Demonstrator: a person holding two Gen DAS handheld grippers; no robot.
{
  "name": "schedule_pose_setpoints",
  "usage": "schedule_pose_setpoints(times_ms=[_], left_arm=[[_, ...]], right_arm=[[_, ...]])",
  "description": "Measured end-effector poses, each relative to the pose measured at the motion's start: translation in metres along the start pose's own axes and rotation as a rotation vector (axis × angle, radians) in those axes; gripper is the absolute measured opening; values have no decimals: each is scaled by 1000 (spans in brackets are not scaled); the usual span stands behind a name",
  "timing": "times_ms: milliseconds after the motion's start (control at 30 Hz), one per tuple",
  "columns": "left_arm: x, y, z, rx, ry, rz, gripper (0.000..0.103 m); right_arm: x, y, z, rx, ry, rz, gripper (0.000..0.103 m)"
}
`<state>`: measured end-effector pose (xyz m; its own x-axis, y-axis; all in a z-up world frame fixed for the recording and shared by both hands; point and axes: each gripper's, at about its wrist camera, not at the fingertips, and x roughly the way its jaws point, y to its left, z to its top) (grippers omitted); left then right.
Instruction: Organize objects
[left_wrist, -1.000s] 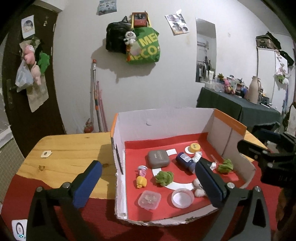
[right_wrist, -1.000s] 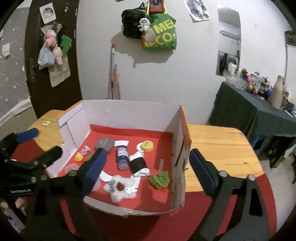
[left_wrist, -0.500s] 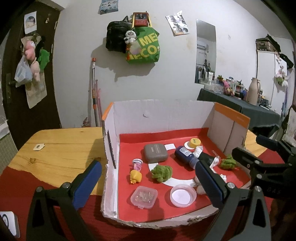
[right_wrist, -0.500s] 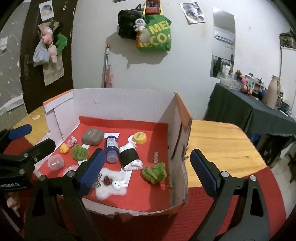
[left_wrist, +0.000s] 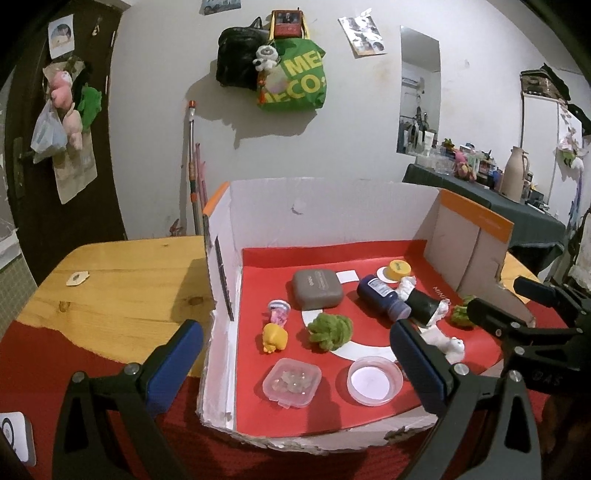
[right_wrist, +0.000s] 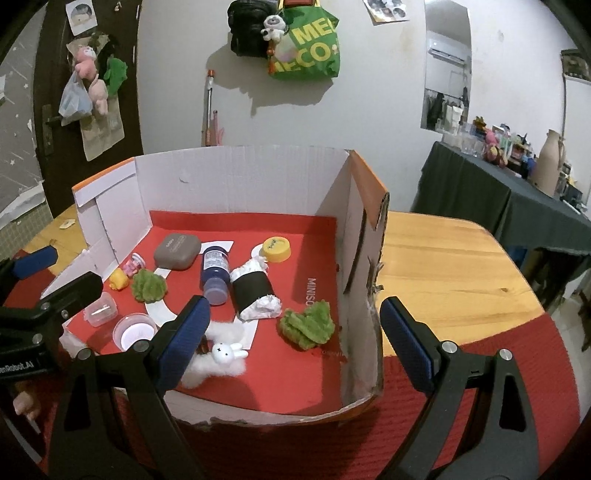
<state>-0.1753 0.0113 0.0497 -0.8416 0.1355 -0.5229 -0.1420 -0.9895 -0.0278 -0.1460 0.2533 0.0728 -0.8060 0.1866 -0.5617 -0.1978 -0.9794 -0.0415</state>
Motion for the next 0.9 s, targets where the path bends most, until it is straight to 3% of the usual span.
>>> schedule_pose_setpoints(times_ms=[900], left_arm=[[0,2,-1,-4,13,-19,103]], right_arm=[[3,0,-2,-2,6,-4,98]])
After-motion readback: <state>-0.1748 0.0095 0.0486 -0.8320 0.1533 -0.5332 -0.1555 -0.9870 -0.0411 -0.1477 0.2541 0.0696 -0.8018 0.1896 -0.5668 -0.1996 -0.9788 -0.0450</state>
